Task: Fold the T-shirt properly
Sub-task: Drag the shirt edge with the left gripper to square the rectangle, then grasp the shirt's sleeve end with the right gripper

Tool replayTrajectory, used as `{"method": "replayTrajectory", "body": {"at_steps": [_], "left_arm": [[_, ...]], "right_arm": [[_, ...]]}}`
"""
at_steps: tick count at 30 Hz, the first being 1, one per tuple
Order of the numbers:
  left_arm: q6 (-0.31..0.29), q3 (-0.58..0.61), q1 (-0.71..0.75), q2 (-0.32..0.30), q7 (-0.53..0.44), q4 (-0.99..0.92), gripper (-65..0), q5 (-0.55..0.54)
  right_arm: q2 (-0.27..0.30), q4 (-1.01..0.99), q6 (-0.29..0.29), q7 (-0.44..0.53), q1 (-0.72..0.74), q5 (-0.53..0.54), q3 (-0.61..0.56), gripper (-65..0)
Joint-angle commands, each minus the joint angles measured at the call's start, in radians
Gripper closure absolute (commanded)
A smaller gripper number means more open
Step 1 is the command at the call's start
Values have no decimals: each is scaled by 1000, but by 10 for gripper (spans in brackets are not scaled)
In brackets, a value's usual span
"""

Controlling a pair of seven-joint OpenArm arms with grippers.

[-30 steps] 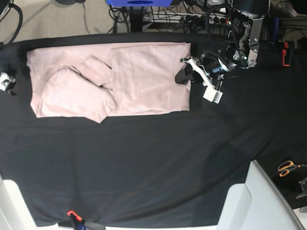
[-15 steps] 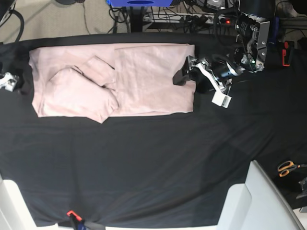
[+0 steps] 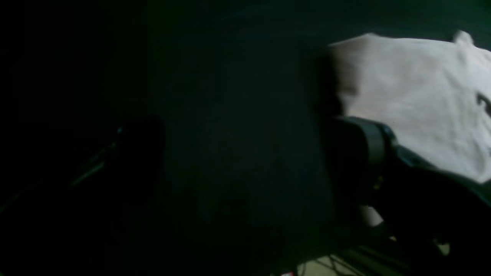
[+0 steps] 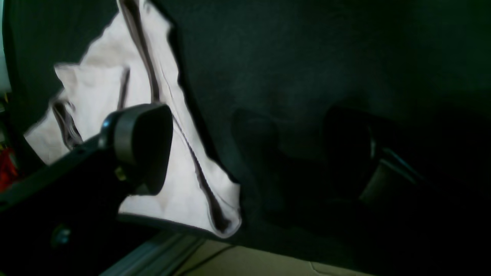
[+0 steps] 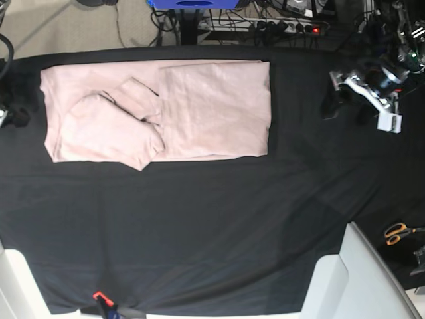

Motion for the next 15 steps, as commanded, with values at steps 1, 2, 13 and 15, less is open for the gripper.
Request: {"method": "replayTrajectory", "body": {"at_steps": [1, 2, 13, 15], "left_arm": [[-8, -10, -2, -12, -20, 11, -650, -17], [-8, -12, -2, -12, -20, 5, -650, -17], [-8, 0, -8, -6, -20, 0, -650, -17], [-8, 0, -8, -6, -20, 0, -650, -17]], "right_arm": [[-29, -2, -11, -65, -6, -44, -33, -591], [-37, 15, -11, -68, -9, -44, -50, -590], [-140, 190, -11, -160, -89, -44, -113, -585], [-163, 239, -11, -181, -101, -44, -113, -585]]}}
